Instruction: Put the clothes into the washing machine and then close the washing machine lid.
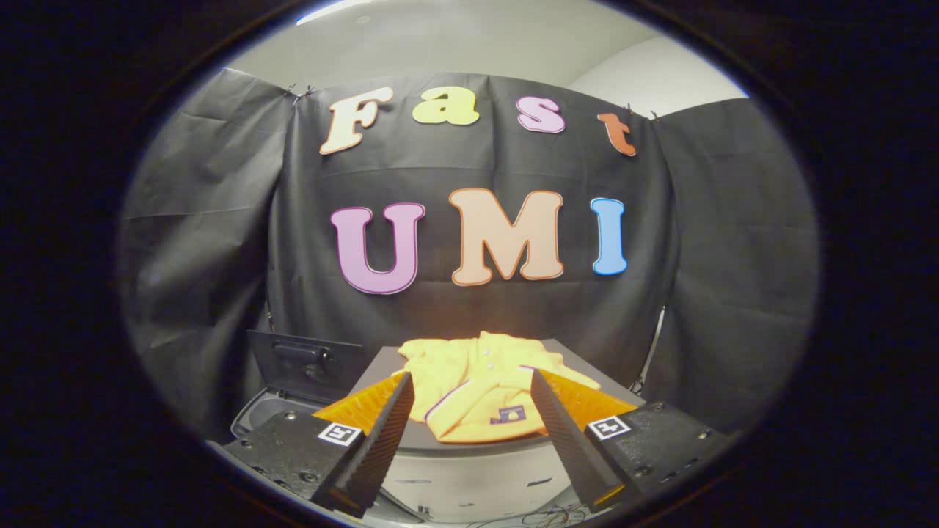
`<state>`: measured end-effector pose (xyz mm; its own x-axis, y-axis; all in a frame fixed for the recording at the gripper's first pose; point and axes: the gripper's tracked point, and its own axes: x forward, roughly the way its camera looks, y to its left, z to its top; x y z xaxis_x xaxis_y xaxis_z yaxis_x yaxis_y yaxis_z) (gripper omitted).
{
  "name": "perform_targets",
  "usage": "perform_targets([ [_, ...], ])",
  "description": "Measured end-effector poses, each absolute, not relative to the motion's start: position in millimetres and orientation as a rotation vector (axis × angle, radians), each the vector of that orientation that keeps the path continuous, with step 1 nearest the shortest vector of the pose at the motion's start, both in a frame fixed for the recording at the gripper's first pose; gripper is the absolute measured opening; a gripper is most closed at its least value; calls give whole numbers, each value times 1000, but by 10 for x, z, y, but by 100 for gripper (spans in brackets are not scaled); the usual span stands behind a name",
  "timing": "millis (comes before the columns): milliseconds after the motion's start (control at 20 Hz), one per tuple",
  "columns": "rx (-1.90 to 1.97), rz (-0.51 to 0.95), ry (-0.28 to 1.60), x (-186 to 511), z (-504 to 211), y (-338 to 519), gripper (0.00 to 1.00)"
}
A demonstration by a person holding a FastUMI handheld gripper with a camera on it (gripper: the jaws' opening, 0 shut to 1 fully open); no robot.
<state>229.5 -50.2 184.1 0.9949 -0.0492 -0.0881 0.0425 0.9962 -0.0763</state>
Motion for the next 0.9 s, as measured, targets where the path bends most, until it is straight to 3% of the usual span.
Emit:
perform_targets([
  [250, -85, -115, 223, 2999, 1576, -757, 97],
  [450, -20, -89, 367, 3441, 1095, -716, 96],
  [650, -88, -139, 394, 3809, 1004, -798, 97],
  [800, -185, -141, 600, 3803, 563, -865, 97],
  [900, -126, -121, 607, 3846, 573, -885, 100],
])
